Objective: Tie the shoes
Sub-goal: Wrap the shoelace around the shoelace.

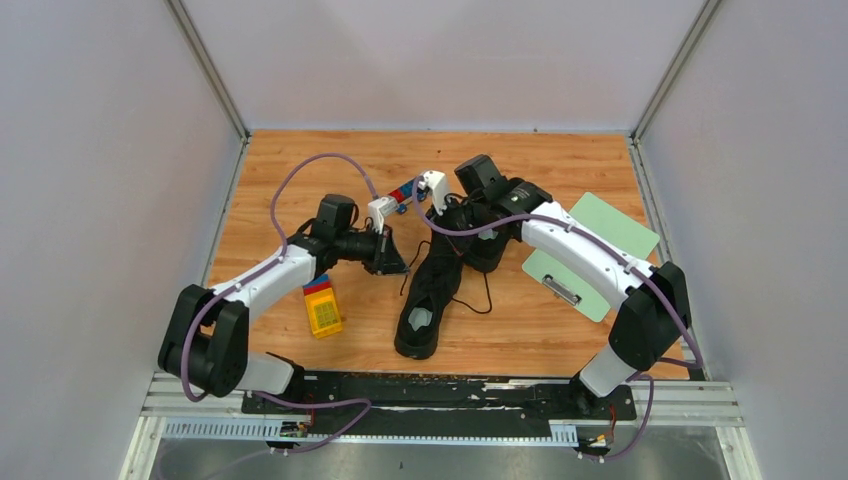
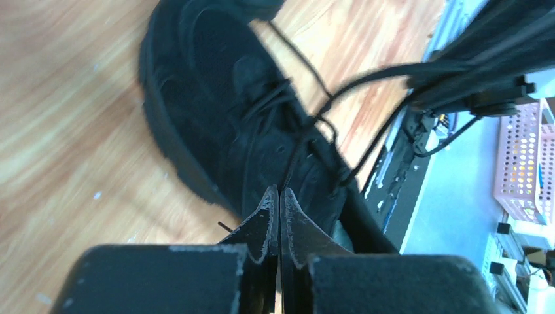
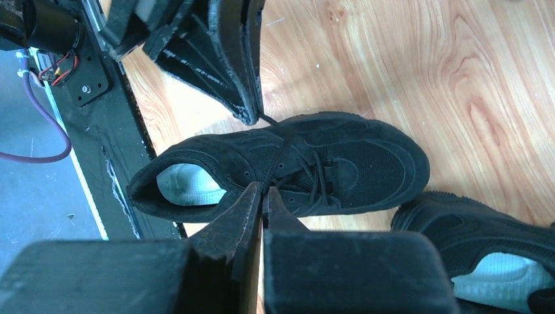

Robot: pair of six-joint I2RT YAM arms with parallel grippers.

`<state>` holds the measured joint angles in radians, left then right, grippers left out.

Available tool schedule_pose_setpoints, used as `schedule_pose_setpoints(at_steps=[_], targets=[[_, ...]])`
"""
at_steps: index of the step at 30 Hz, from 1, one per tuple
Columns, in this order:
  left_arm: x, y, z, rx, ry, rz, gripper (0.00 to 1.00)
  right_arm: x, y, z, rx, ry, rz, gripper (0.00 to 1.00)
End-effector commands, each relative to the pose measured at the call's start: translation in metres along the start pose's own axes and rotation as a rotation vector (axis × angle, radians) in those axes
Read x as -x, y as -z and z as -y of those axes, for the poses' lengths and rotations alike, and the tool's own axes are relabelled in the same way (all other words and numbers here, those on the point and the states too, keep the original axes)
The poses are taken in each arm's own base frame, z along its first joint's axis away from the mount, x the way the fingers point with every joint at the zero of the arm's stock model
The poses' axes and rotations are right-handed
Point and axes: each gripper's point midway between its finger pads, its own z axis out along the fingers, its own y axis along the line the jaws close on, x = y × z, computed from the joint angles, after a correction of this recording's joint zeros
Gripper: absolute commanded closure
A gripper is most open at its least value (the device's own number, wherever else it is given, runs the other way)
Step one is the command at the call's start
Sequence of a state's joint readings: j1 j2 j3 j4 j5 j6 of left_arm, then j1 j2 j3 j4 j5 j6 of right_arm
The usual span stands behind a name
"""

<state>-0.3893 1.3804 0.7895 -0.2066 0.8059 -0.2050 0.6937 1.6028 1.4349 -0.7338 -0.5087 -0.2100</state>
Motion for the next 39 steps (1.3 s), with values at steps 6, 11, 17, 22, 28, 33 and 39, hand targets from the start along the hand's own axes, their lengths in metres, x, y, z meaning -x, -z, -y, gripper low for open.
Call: schedule_pose_setpoints(at_steps=[6, 11, 17, 22, 28, 33, 39], targets=[[0.038, -0.017, 0.045, -0.153, -0.146, 0.140, 0.94, 0.007, 0.010, 0.017, -0.088, -0.190, 0.024, 1.00], [0.036, -0.020, 0.044, -0.119, -0.177, 0.112, 0.84, 0.017, 0.012, 0.024, -0.101, -0.251, 0.057, 1.00], [0.030, -0.022, 0.049, -0.115, -0.227, 0.096, 0.71, 0.020, 0.015, 0.035, -0.100, -0.317, 0.078, 1.00], [0.030, -0.027, 0.055, -0.124, -0.278, 0.089, 0.63, 0.016, 0.012, 0.033, -0.084, -0.337, 0.079, 1.00], [0.027, -0.033, 0.061, -0.119, -0.317, 0.059, 0.61, 0.015, 0.009, 0.034, -0.076, -0.356, 0.080, 1.00], [0.032, -0.035, 0.057, -0.086, -0.335, 0.058, 0.66, 0.017, 0.007, 0.034, -0.070, -0.358, 0.085, 1.00], [0.030, -0.036, 0.053, -0.072, -0.344, 0.045, 0.80, 0.016, 0.008, 0.036, -0.074, -0.364, 0.087, 1.00]])
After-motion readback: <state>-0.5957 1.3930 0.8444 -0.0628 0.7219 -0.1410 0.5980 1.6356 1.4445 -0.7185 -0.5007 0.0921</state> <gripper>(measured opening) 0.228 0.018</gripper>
